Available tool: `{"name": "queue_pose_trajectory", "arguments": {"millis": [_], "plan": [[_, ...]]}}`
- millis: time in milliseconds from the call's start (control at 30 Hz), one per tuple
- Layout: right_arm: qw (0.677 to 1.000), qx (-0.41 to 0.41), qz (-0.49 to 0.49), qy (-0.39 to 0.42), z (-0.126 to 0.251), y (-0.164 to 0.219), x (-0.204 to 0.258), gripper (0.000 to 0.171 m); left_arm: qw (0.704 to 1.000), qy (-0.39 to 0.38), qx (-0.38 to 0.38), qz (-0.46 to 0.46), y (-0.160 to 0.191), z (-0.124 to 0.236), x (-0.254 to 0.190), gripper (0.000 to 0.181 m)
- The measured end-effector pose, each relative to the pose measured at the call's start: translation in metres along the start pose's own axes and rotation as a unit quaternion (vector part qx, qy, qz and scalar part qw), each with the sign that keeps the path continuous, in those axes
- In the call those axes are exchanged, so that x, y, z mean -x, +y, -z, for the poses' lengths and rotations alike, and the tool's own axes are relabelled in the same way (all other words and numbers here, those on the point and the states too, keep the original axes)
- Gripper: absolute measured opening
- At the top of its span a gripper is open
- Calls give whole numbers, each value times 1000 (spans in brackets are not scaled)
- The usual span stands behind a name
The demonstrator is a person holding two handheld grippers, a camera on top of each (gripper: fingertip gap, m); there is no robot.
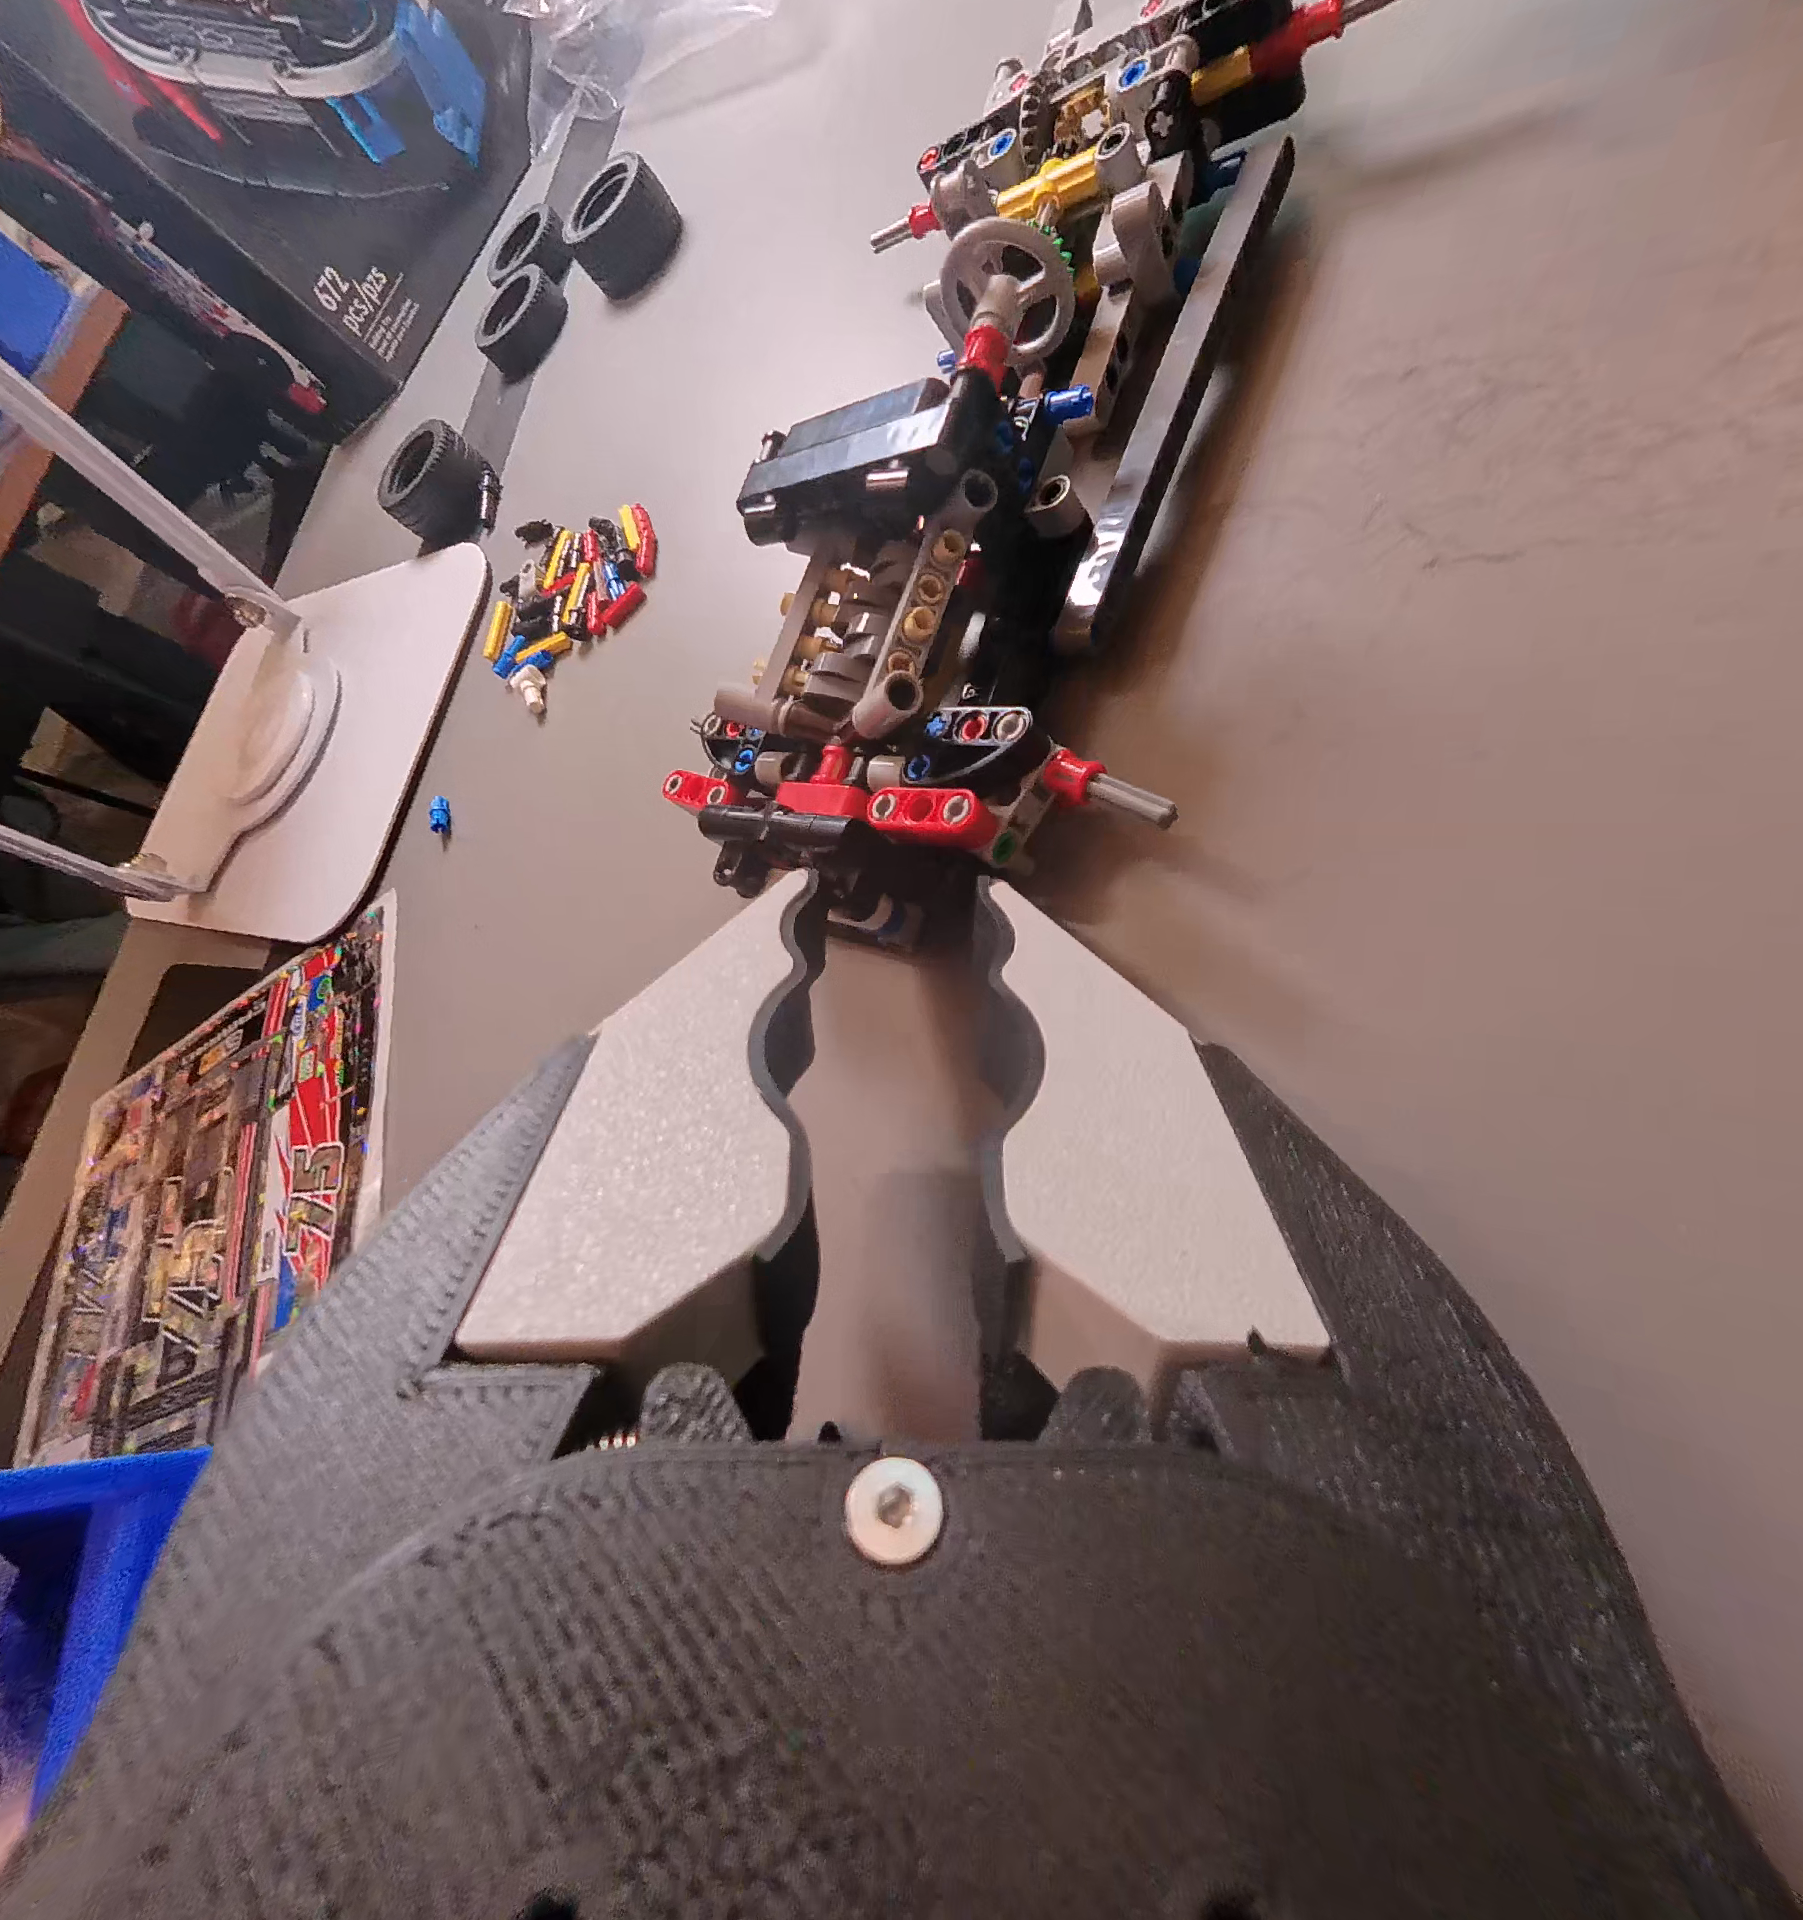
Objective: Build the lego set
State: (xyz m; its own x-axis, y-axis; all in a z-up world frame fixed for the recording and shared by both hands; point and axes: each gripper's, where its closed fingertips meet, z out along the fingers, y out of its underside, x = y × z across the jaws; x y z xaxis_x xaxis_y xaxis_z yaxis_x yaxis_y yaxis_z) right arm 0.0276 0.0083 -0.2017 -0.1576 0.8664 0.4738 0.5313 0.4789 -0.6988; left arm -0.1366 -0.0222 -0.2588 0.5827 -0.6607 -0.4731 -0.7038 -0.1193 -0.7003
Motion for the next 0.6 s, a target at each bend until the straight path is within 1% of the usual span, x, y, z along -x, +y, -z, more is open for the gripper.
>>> {"name": "queue_pose_trajectory", "arguments": {"millis": [100, 167, 233, 333, 400, 433, 467, 567, 600], "plan": [[996, 51, 68, 26, -22, -7, 16, 44, 999, 9, 1, 31, 1, 0, 0, 22], [985, 108, 121, 50, -37, 1, 19, 47, 999, 8, 1, 45, 1, 0, 1, 21], [975, 152, 153, 61, -50, 10, 21, 47, 999, 6, 4, 51, 2, 0, 3, 21], [963, 187, 176, 82, -61, 17, 19, 33, 998, 8, 3, 59, 1, -1, 3, 21], [958, 196, 192, 88, -67, 21, 19, 25, 998, 9, 2, 65, 1, 0, 3, 20], [957, 196, 193, 92, -70, 22, 20, 18, 998, 7, -1, 70, 0, 0, 5, 11], [957, 195, 194, 97, -72, 22, 20, 13, 997, 14, -5, 75, -1, 1, 3, 10], [949, 197, 218, 117, -76, 26, 17, 3, 997, 13, 1, 71, 0, 1, 4, 10], [947, 195, 223, 124, -78, 26, 16, 3, 997, 13, 3, 71, -1, 1, 3, 10]]}}
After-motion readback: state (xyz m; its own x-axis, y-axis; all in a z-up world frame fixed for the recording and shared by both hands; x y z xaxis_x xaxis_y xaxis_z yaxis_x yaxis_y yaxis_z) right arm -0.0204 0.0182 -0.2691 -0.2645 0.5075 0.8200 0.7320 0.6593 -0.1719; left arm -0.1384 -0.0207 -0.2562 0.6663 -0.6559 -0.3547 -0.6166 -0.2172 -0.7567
